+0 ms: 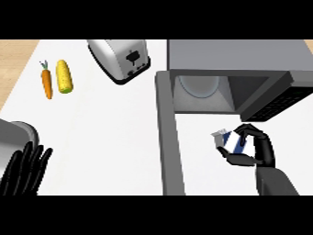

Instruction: Pick up the milk, place it into the microwave and close the microwave

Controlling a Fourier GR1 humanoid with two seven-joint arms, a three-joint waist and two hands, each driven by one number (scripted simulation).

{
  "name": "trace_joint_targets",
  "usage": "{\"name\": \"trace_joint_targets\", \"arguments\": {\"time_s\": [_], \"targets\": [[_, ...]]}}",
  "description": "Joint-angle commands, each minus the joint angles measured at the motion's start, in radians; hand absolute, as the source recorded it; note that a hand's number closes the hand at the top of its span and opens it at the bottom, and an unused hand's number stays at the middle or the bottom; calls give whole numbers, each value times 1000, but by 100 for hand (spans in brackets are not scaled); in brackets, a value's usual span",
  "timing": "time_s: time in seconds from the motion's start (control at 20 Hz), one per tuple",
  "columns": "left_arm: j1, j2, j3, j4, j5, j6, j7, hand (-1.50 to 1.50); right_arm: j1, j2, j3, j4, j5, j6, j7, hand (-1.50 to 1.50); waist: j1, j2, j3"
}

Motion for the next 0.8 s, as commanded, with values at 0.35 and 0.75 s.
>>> {"name": "trace_joint_targets", "arguments": {"time_s": [0.35, 0.75], "targets": [[11, 2, 54, 25, 5, -53, -5, -150, 40, 130, 200, -150, -145, -49, -17, 150, -5, -3, 4], [5, -6, 118, 47, 63, -96, 2, -150, -10, 128, 256, -303, -144, -230, 168, 150, -3, 0, 4]]}}
